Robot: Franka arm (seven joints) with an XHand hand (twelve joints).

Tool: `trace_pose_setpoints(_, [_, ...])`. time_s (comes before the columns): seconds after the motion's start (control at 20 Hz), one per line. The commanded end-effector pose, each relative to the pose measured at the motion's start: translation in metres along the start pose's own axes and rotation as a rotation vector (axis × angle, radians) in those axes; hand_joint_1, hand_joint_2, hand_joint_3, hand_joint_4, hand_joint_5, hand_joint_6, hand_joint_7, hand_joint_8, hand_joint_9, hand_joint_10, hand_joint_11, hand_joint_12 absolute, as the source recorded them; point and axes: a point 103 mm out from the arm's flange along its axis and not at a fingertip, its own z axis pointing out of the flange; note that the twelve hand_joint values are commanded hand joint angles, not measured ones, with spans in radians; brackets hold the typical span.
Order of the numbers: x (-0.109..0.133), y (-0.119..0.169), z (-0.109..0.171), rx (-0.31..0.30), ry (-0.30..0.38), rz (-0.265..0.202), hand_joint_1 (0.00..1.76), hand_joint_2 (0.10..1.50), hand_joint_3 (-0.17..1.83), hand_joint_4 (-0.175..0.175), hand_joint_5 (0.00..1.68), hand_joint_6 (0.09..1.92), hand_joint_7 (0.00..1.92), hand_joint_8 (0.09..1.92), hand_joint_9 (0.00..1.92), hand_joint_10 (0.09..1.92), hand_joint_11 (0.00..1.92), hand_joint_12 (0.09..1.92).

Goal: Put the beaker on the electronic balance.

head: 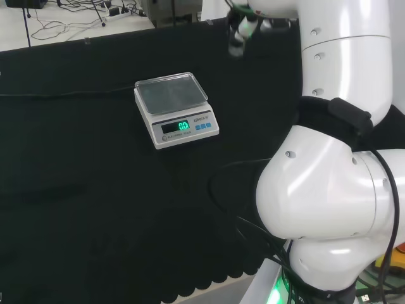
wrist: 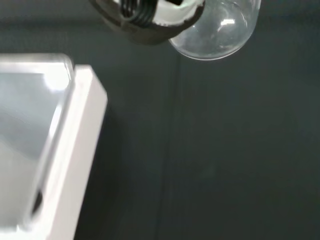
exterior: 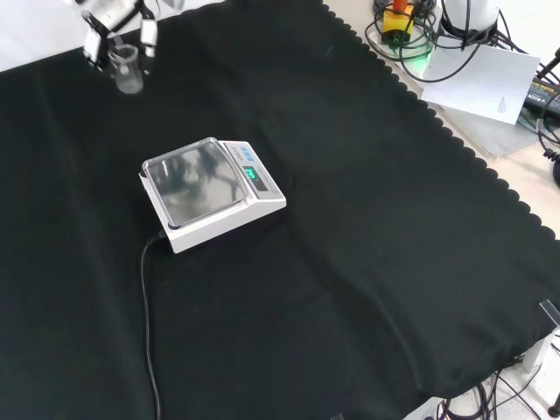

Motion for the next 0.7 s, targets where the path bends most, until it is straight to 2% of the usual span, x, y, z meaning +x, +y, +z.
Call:
trace_pose_setpoints(0.05, [0.041, -0.050, 0.014, 0.153, 0.018, -0.108, 1.13, 1.19, 0.01, -0.175, 0.84, 1.22, 0.79, 0.96, 1.06, 0.80, 1.08, 0.81])
trace_pose_setpoints(0.3, [0.043, -0.059, 0.017, 0.141, 0.025, -0.129, 1.13, 1.19, 0.01, -0.175, 0.84, 1.22, 0.80, 0.96, 1.06, 0.80, 1.08, 0.81])
trace_pose_setpoints(0.7, [0.075, -0.080, 0.011, 0.112, 0.011, -0.213, 1.13, 1.18, 0.00, -0.175, 0.85, 1.21, 0.81, 0.95, 1.06, 0.80, 1.09, 0.81])
